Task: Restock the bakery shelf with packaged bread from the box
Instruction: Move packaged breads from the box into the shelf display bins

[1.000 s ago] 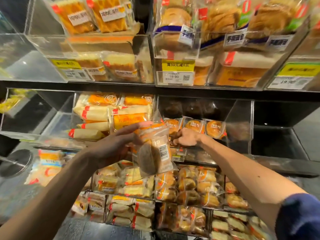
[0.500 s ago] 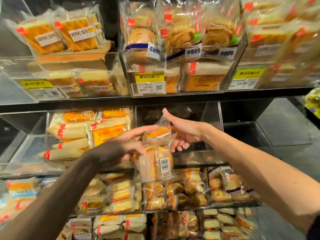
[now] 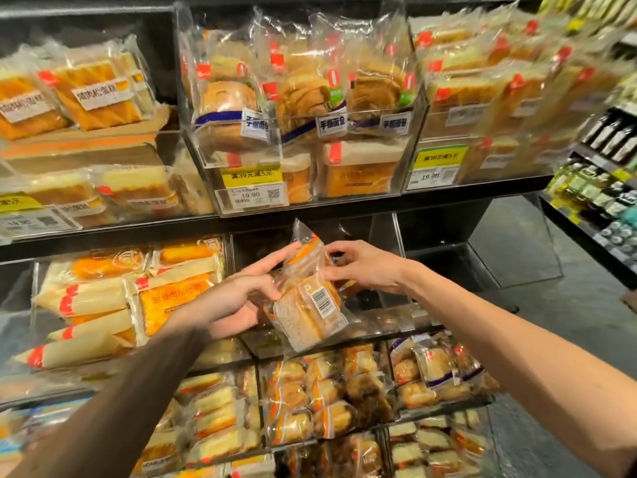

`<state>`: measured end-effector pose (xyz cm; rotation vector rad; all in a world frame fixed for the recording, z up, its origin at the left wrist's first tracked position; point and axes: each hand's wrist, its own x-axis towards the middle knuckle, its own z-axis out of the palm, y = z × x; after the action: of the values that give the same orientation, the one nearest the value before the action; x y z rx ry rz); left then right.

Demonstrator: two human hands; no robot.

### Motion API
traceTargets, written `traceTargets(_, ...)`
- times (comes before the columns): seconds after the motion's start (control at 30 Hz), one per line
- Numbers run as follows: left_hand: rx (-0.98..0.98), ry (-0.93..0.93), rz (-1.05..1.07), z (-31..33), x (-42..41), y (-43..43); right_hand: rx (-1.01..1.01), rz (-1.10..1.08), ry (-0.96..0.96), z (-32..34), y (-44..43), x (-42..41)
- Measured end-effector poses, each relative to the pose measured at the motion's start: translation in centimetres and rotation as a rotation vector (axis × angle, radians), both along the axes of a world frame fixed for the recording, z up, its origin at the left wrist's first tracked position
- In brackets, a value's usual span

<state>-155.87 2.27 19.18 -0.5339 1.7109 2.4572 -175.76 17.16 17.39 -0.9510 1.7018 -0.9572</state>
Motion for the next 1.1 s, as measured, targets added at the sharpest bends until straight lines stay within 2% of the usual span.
traceTargets(0.1,-0.017,-0.064,0.016,0.0,-0.5,-0.1,0.009,-0.047,0.08,-0.7,-0.3,-0.9)
traceTargets(0.13,-0.048,-0.107,0.054,0.1,-0.5,-0.4,0.042,-0.05,0.198,-0.8,-0.4,-1.3)
traceTargets(0.23,-0.145,-0.189,0.22,0.4,-0.1,-1.3,0.256,0.066,0.723,-1.8,-1.4,-2.0)
traceTargets(0.3,-0.172,-0.199,0.293,0.7,0.3,-1.5,0.378,0.164,0.848,-2.8,-2.4,-1.8)
traceTargets(0.5,-0.16,-0.18,0.334,0.9,0.8,-1.6,0.572,0.316,0.854,-6.7,-5.7,-1.3)
traceTargets(0.73,-0.144,-0.247,0.352,-1.0,0.6,-1.9,0.651,0.359,0.835,-8.7,-7.6,-0.2)
traceTargets(0.9,-0.149,-0.318,0.4,-1.4,-0.7,-1.5,0.648,0.343,0.798,-10.2,-7.7,-0.2)
traceTargets(1.0,-0.165,-0.315,0.43,-1.2,-1.8,-1.1,0.661,0.346,0.637,-9.3,-7.1,-0.7)
traceTargets(1.03,-0.182,-0.305,0.435,-1.0,-2.2,-1.0,0.619,0.326,0.58,-8.3,-6.7,-1.0)
traceTargets(1.1,-0.257,-0.291,0.478,-1.0,-3.0,-1.0,0.438,0.141,0.484,-6.2,-5.6,-1.8)
